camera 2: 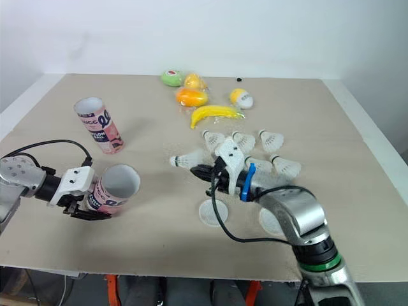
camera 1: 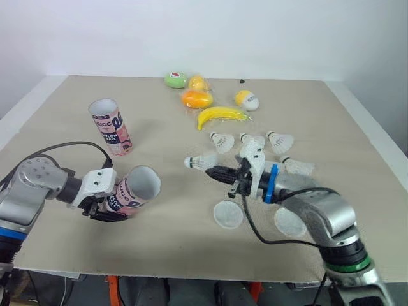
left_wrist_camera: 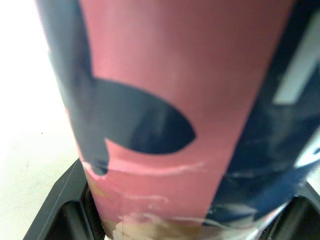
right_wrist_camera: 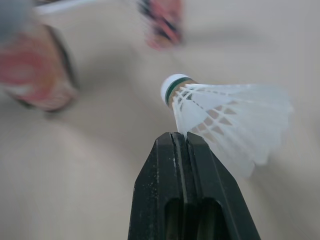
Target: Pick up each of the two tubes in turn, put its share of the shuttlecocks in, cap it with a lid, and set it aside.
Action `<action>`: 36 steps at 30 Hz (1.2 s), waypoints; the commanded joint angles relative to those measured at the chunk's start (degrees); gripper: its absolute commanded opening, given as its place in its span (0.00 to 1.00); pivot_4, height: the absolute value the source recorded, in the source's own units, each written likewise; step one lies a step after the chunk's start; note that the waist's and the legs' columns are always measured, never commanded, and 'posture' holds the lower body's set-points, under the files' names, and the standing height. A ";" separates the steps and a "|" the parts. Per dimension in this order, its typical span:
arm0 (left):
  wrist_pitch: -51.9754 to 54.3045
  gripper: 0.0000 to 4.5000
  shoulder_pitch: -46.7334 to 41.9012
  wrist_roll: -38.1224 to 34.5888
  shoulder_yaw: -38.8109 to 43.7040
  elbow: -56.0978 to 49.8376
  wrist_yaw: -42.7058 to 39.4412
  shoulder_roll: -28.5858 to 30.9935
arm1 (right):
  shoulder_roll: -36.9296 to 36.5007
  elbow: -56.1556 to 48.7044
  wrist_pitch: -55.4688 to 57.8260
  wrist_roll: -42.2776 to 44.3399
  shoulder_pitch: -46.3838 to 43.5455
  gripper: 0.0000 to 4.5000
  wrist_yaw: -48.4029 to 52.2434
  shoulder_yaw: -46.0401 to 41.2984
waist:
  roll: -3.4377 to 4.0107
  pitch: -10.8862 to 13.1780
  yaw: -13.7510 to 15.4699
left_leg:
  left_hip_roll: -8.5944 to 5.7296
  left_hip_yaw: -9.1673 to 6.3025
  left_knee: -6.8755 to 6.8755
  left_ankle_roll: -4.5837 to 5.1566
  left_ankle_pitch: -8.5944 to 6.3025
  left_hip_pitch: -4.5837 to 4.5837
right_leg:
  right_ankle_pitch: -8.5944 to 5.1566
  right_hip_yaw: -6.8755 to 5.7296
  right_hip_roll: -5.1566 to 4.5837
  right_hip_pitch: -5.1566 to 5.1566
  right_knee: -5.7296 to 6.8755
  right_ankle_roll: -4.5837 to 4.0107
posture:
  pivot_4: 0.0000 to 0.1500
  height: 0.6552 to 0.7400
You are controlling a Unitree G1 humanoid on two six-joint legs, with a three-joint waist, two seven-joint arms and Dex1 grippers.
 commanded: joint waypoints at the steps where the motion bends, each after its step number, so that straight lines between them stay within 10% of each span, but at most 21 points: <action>1: -0.37 0.69 1.92 1.36 -6.00 1.11 -2.74 -2.14 | -3.63 -4.17 -5.85 2.83 -6.46 0.01 9.25 -3.08 | 0.02 -0.05 0.05 | 0.00 -0.02 0.00 0.01 -0.01 0.02 | -0.01 -0.03 0.00 0.02 0.00 0.00 | 1.00 0.46; 36: 2.81 0.69 0.27 1.96 -5.95 0.13 -3.12 -4.57 | 5.27 9.75 -11.17 -5.82 -22.92 0.07 25.70 13.12 | 0.24 -0.20 0.26 | -0.42 -0.03 0.12 0.26 -0.15 0.09 | -0.01 -0.04 -0.38 0.03 0.01 -0.06 | 1.00 0.46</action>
